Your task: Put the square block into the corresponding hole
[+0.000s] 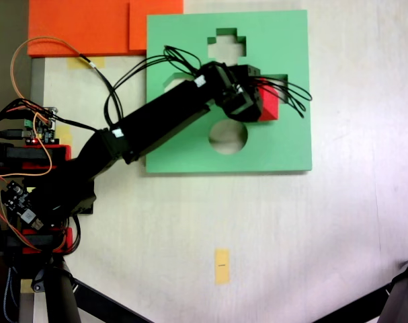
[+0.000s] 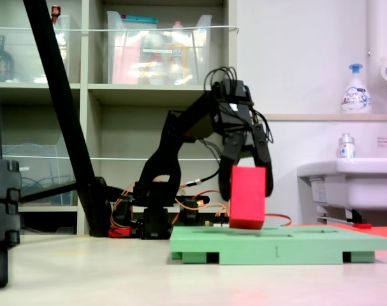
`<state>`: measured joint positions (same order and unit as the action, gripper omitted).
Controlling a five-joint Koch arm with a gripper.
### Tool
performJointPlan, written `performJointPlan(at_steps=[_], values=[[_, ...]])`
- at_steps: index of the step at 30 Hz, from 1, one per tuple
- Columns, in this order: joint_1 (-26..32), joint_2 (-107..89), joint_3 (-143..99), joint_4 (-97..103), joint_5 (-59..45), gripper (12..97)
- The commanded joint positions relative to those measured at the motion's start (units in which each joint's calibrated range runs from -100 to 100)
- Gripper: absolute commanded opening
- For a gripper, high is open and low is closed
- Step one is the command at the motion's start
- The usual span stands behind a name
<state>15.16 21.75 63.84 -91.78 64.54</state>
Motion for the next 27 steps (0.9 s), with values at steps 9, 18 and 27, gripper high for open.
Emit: performJointPlan(at_steps=[9,18,27], values=[[1.47,2.83,5.45,11.71,1.03,26.0],[2.15,4.37,5.55,13.15,1.76,26.0],[2.39,5.9,5.45,13.15,2.34,26.1]])
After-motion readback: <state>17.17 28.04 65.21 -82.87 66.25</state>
